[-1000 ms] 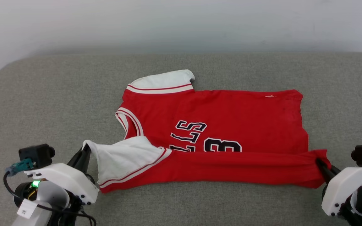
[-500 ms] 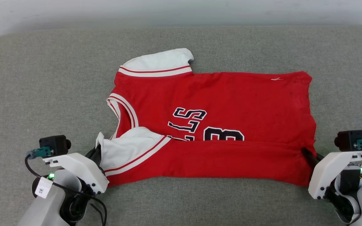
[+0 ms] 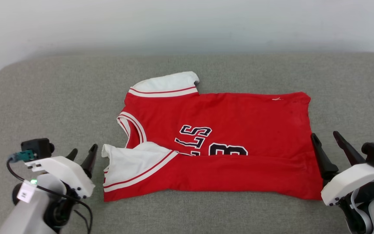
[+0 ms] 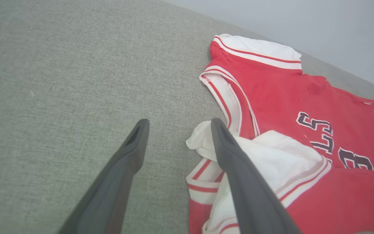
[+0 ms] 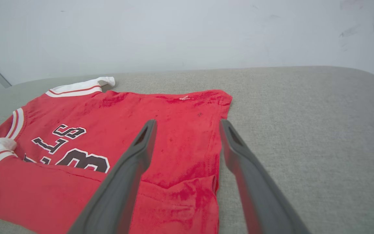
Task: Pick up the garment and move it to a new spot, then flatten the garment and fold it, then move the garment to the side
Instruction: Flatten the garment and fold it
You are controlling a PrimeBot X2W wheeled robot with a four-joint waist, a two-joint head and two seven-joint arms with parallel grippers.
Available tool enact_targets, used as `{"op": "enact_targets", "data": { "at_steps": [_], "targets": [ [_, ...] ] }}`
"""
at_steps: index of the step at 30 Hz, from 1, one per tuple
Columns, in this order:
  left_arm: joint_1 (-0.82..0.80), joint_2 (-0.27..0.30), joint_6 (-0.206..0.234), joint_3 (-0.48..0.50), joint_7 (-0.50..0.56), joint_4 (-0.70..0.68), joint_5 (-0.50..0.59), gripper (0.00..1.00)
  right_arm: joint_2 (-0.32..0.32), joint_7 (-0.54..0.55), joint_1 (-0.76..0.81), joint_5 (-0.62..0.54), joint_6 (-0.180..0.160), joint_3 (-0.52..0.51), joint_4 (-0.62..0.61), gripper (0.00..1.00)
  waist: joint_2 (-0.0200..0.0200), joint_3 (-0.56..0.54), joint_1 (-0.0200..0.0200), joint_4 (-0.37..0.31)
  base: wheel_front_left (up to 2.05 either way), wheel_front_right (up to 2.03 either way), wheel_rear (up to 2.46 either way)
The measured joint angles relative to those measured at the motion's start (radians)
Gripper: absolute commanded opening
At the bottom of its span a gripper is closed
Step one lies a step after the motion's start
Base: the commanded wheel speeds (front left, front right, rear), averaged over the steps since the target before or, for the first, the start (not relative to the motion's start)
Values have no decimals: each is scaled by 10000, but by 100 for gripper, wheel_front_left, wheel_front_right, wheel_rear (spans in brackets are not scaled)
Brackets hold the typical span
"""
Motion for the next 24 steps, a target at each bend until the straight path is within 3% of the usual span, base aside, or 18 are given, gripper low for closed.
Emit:
{"op": "enact_targets", "data": {
  "at_steps": [7, 8, 10, 11, 16, 24],
  "targets": [
    [118, 1043, 278, 92, 2497, -1231, -798, 100, 278, 192, 549, -270, 0, -211, -717, 100, 0, -483, -2, -167, 0, 0, 0],
    [179, 1494, 468, 40, 3929, -1908, -1271, 100, 424, 316, 761, -410, 0, -370, -1028, 100, 0, -545, -2, -243, 0, 0, 0],
    [241, 1728, 723, -35, 4838, -2301, -1565, 100, 516, 395, 865, -537, 0, -451, -1223, 100, 0, -533, -1, -289, 0, 0, 0],
    [340, 1952, 1126, -211, 5962, -2826, -1879, 100, 667, 489, 963, -610, 0, -562, -1486, 100, 1, -435, -2, -371, 0, 0, 0],
    [555, 2146, 1486, -355, 6857, -3112, -2150, 100, 857, 596, 937, -665, 0, -621, -1733, 100, 0, -79, -1, -560, 0, 0, 0],
    [649, 1802, 1471, -663, 7127, -2596, -2318, 100, 986, 617, 779, -581, 0, -767, -1747, 100, 0, 609, 0, -833, 0, 0, 0]
  ]
}}
